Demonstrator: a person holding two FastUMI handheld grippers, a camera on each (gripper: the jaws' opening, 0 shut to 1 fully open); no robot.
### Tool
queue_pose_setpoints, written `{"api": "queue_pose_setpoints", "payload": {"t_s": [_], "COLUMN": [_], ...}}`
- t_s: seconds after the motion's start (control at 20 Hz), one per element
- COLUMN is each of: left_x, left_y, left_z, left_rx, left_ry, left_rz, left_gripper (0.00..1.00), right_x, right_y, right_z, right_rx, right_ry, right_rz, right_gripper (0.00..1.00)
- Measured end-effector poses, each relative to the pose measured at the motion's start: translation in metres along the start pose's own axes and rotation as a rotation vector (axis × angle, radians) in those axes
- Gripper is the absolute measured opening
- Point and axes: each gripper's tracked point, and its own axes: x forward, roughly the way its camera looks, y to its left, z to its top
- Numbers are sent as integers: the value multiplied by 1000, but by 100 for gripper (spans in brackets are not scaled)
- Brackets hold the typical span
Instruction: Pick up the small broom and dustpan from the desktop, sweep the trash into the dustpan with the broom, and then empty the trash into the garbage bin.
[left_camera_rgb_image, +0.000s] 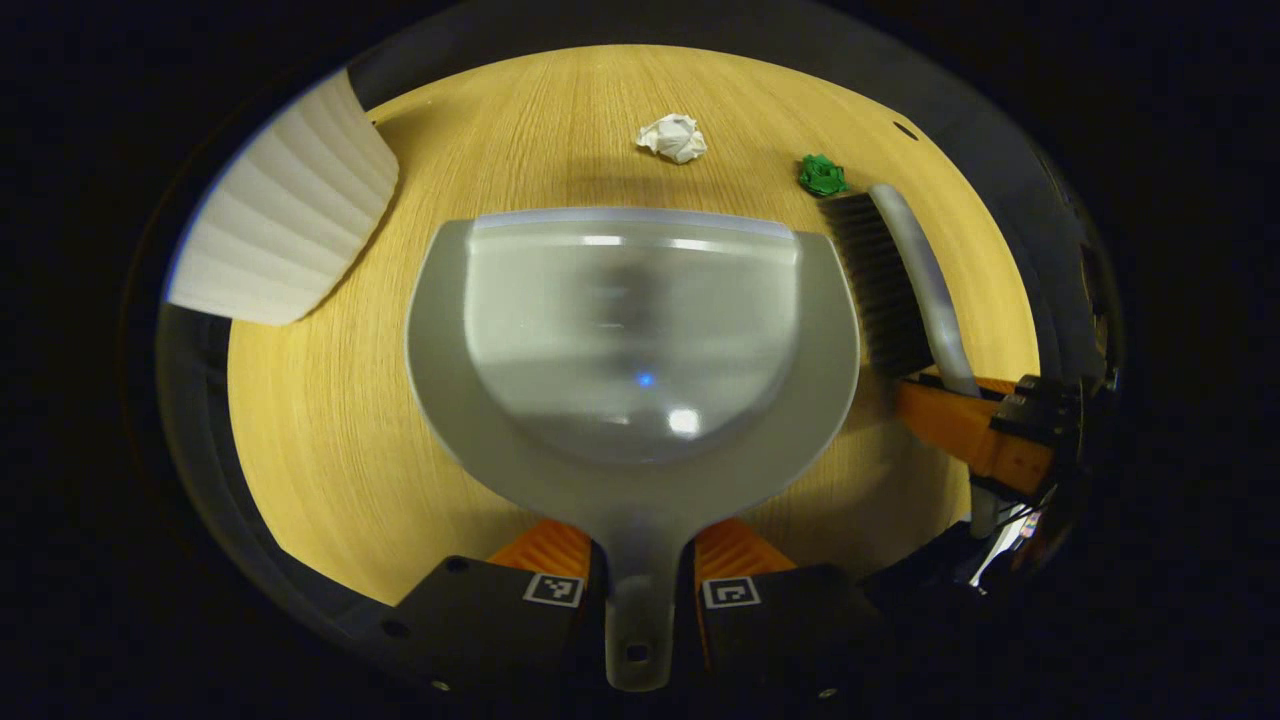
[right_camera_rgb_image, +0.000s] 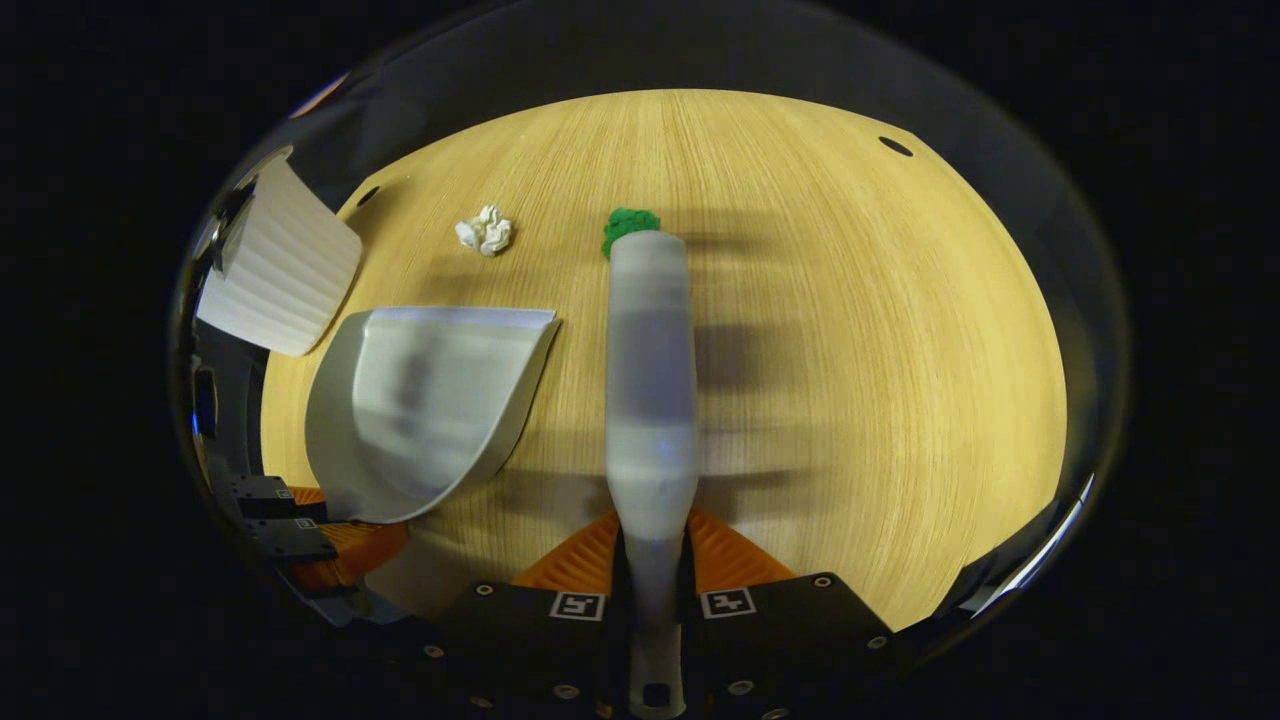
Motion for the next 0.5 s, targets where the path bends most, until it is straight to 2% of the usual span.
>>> {"api": "queue_pose_setpoints", "payload": {"t_s": [0.25, 0.5], "left_x": [-3, -6], "left_y": [17, 37], "left_z": [14, 30], "left_rx": [197, 369], "left_ry": [7, 72], "left_rz": [-14, -34], "left_gripper": [29, 29], "right_x": [2, 17], "right_y": [-24, -42], "right_z": [27, 77], "right_rx": [34, -39], "right_ry": [-9, -13], "right_rz": [-20, -44], "right_gripper": [20, 19]}}
